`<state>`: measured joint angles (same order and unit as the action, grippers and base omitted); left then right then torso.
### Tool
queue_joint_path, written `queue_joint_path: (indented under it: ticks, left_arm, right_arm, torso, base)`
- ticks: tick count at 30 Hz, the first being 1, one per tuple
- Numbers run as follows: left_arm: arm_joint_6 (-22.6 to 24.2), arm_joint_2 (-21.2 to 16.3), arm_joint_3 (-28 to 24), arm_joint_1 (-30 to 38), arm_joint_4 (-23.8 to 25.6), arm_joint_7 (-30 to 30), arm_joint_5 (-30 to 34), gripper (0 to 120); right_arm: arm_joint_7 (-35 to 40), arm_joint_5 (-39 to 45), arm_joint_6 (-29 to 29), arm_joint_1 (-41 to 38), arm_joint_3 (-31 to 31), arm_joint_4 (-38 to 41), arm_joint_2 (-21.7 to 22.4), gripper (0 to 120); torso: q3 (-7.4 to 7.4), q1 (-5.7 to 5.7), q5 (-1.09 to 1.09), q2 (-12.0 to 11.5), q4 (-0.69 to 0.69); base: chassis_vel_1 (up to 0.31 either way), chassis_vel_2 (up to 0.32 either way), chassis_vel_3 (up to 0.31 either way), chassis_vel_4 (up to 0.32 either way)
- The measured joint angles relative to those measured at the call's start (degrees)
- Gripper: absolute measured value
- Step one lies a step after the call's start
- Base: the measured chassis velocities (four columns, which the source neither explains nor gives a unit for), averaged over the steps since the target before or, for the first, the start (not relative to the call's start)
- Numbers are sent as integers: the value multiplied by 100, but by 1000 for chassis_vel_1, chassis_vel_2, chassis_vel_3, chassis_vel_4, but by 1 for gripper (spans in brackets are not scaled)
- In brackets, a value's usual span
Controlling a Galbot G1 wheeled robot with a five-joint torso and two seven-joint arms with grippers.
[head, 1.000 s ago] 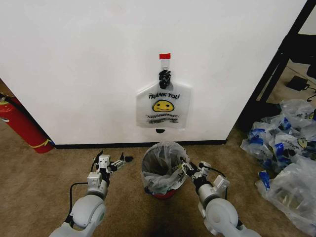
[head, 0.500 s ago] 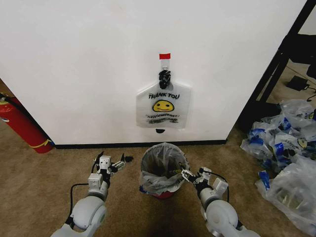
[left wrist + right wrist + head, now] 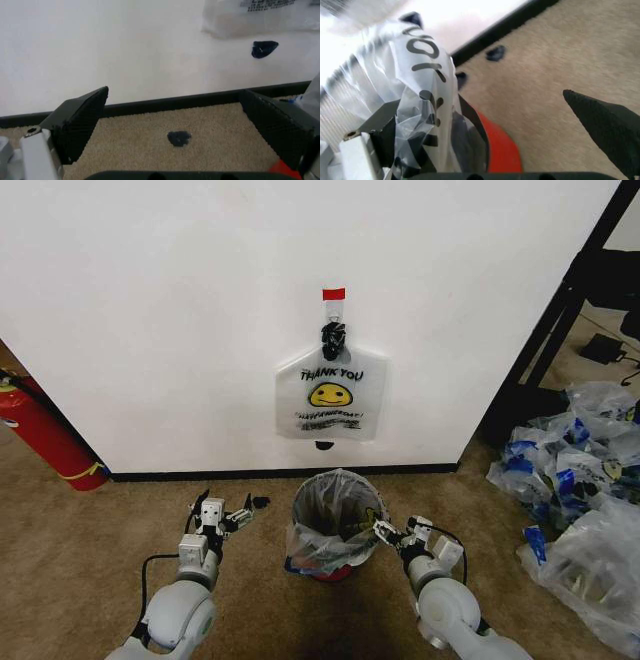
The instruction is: Pick up the garbage bag from the wall and place it over the trash bin.
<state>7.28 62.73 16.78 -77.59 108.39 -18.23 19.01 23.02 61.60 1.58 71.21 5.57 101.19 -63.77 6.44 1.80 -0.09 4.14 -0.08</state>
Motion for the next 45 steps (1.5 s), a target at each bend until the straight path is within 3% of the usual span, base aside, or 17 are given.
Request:
queue_joint_path:
  ticks: [4, 6, 11, 16, 26, 30, 33, 39, 45]
  left_arm:
    - [-7, -3, -18, 12, -11, 2, -5, 100]
    - [-10, -17, -16, 10, -11, 3, -6, 100]
    - [-13, -28, -2, -4, -1, 3, -7, 100]
    - [-16, -11, 1, -12, 5, 3, -28, 100]
    - [-22, 24, -12, -37, -9, 4, -105, 100]
    - [-26, 24, -8, -48, -9, 3, -110, 100]
    - [-83, 46, -8, -107, 65, 73, -108, 100]
    - [-728, 68, -135, -556, 632, 1025, -71, 100]
    - [-1389, 461, -458, -1052, 828, 1345, -891, 100]
  right_arm:
    - [-937, -24, -399, 65, -2, -232, 22, 100]
    - [-1751, -125, -692, 84, 36, -485, 70, 100]
    - [-2740, -170, -896, 122, 171, -708, 215, 100]
    - [-3583, -126, -884, 190, 347, -839, 374, 100]
    - [-5148, -58, -324, 86, 759, -1496, 466, 100]
    - [-5200, 114, -203, 10, 793, -1581, 436, 100]
    - [-4655, 287, -187, -24, 724, -1491, 393, 100]
    - [-4071, 361, -285, -4, 605, -1302, 317, 100]
    - [-4028, 279, -359, 89, 590, -1176, 275, 100]
  torso:
    - [0, 0, 0, 0, -1]
    - [0, 0, 0, 0, -1]
    - [0, 0, -1, 0, -1]
    - [0, 0, -1, 0, -1]
    - [0, 0, 0, 0, -1]
    - [0, 0, 0, 0, -1]
    - [0, 0, -2, 0, -2]
    - [0, 0, 0, 0, -1]
    - [-1, 0, -1, 0, 0]
  base:
    - [0, 0, 0, 0]
    - [0, 0, 0, 0]
    - [0, 0, 0, 0]
    - [0, 0, 0, 0]
    - [0, 0, 0, 0]
    - [0, 0, 0, 0]
    - [0, 0, 0, 0]
    - [0, 0, 0, 0]
    - [0, 0, 0, 0]
